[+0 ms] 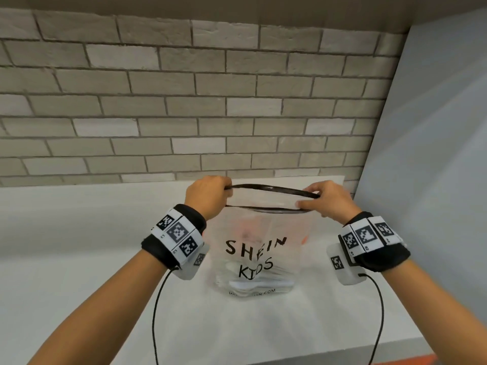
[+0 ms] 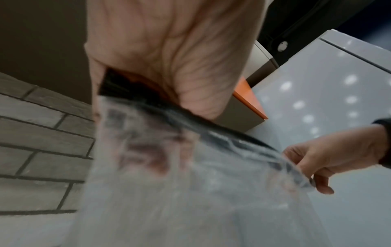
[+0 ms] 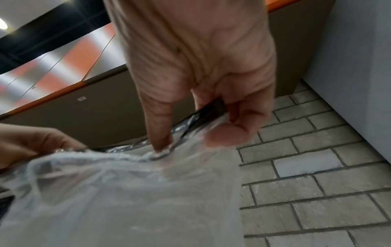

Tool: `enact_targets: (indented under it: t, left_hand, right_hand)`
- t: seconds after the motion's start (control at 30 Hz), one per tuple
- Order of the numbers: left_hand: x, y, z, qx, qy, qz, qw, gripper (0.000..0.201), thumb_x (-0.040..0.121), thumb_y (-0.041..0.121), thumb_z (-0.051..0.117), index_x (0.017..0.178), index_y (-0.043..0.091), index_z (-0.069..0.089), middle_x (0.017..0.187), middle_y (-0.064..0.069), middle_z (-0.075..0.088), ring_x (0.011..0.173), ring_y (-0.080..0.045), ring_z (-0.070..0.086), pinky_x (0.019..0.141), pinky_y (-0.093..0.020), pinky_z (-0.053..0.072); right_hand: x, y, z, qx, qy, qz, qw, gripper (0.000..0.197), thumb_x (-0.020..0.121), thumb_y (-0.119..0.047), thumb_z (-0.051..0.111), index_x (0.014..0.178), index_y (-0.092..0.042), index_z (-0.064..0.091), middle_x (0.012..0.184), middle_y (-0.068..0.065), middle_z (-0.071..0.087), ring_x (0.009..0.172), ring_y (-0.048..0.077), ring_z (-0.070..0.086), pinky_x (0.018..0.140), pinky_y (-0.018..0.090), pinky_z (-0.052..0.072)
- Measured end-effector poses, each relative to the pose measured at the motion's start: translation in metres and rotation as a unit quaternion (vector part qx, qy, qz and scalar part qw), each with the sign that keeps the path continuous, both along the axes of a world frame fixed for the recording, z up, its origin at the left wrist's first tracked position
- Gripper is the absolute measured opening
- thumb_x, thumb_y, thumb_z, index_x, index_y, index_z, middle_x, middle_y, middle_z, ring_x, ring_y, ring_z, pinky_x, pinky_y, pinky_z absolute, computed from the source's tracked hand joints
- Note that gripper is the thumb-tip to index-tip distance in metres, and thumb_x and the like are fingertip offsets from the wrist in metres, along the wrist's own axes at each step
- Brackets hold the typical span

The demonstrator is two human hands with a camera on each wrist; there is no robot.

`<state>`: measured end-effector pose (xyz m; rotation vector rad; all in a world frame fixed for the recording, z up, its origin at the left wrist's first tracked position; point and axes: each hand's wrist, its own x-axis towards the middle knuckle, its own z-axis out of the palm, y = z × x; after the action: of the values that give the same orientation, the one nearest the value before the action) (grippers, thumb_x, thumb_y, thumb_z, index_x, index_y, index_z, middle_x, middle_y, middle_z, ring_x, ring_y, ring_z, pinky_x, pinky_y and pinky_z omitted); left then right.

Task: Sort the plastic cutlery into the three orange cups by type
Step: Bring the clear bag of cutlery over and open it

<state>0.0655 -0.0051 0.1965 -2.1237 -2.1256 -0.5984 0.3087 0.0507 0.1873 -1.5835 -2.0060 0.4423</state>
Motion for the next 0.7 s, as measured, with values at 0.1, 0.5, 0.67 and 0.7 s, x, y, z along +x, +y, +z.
enact_targets:
  t: [0.1,0.5,0.67,0.7]
  left_hand:
    - [0.01,0.002,-0.007,0.051,-0.018,0.002,0.999,0.024,0.096,0.029,0.044,0.107,0.012,0.057,0.102,-0.012,0.064,0.092,-0.033,0.058,0.066,-0.032,0.037]
    - [0.011,0.002,-0.066,-0.203,-0.063,-0.073,0.974,0.051,0.081,0.067,0.046,0.1,0.022,0.06,0.088,0.0,0.06,0.08,-0.018,0.054,0.066,-0.026,0.041]
    - [-0.005,0.002,-0.071,-0.182,0.064,0.067,0.979,0.038,0.088,0.048,0.05,0.098,0.013,0.061,0.085,-0.003,0.06,0.081,-0.022,0.057,0.073,-0.029,0.046]
    - [-0.01,0.006,-0.069,-0.169,0.048,0.098,0.98,0.034,0.09,0.041,0.05,0.103,0.012,0.061,0.093,-0.005,0.062,0.089,-0.025,0.06,0.08,-0.032,0.046]
  right_hand:
    - [-0.004,0.001,-0.01,-0.041,-0.089,-0.03,0.995,0.014,0.085,-0.03,0.063,0.085,-0.016,0.064,0.061,-0.001,0.053,0.052,0.014,0.05,0.047,0.024,0.041]
    - [-0.005,-0.001,-0.034,-0.355,0.611,-0.025,0.708,0.026,0.094,0.002,0.034,0.08,-0.005,0.053,0.06,0.009,0.061,0.06,0.019,0.059,0.042,0.034,0.055]
    - [-0.007,-0.009,-0.046,-0.351,0.512,0.029,0.784,0.008,0.09,-0.011,0.05,0.089,-0.012,0.057,0.075,0.004,0.061,0.067,0.015,0.058,0.053,0.024,0.05]
    - [-0.008,-0.013,-0.049,-0.344,0.461,0.061,0.815,0.009,0.089,-0.013,0.055,0.096,-0.014,0.058,0.081,0.003,0.063,0.07,0.014,0.06,0.056,0.025,0.049]
